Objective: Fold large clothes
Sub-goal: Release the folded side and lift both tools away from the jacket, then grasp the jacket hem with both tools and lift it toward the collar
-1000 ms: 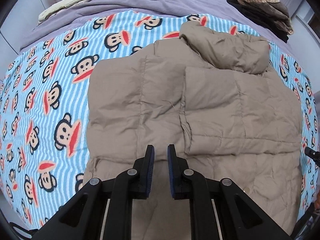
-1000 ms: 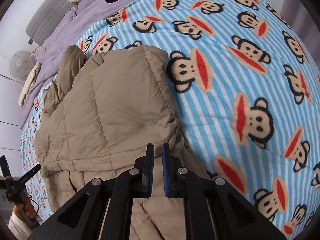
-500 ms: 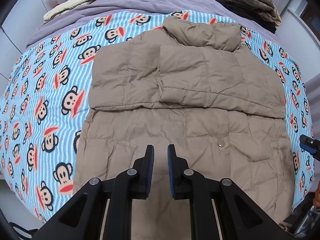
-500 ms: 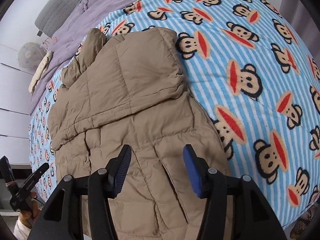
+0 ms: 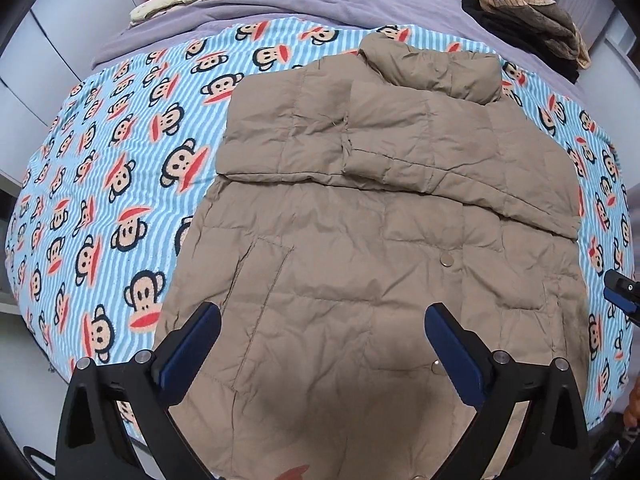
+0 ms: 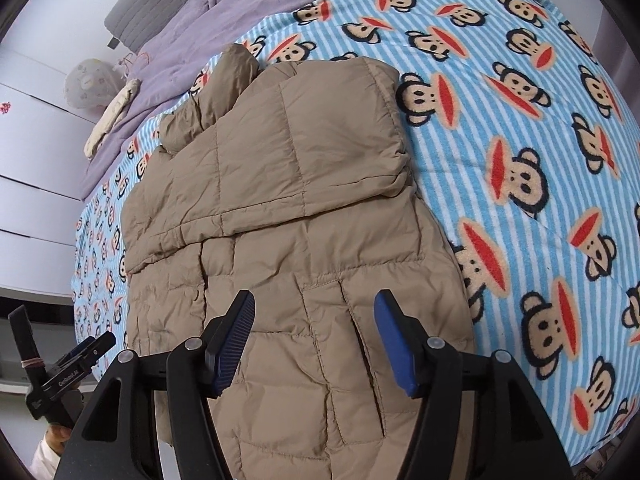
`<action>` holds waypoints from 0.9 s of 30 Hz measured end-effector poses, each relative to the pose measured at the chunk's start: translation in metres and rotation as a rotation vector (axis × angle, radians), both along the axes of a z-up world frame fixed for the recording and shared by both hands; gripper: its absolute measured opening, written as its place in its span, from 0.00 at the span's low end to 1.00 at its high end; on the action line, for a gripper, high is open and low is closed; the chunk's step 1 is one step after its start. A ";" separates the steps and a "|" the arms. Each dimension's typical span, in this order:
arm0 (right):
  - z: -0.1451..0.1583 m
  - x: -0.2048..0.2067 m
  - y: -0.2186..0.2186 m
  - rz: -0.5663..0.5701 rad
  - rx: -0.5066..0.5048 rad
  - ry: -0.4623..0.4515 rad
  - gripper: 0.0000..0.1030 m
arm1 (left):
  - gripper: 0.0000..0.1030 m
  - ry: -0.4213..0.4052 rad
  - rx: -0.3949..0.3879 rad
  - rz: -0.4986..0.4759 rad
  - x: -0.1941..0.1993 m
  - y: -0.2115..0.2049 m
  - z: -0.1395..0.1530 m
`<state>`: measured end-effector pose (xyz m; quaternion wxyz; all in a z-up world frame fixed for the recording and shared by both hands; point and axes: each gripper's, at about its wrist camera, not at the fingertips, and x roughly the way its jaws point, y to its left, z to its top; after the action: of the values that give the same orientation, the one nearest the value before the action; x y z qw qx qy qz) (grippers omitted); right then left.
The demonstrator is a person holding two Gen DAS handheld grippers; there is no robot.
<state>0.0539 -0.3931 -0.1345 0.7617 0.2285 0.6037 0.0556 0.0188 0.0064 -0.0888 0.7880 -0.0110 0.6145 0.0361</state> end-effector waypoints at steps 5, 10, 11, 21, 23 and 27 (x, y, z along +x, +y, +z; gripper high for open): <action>0.005 -0.005 0.007 0.008 0.012 -0.030 0.79 | 0.99 -0.004 0.013 0.037 -0.007 0.006 0.006; 0.010 -0.016 0.015 -0.008 0.027 -0.079 1.00 | 0.99 0.025 0.019 -0.022 -0.014 0.008 -0.002; 0.011 -0.019 0.017 -0.011 0.031 -0.083 1.00 | 0.99 0.029 0.003 -0.037 -0.016 0.009 -0.004; -0.027 -0.074 0.046 -0.101 0.182 0.115 1.00 | 0.99 0.072 -0.040 -0.120 -0.058 0.032 -0.025; -0.032 -0.093 0.044 -0.155 0.184 0.136 1.00 | 0.99 0.084 -0.043 -0.130 -0.067 0.041 -0.028; -0.038 -0.132 0.029 -0.297 0.241 0.154 1.00 | 0.99 0.100 -0.044 -0.154 -0.084 0.059 -0.034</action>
<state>-0.0781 -0.3637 -0.1721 0.6804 0.4083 0.6086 -0.0031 -0.0656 0.0655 -0.1232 0.7564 0.0208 0.6527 -0.0376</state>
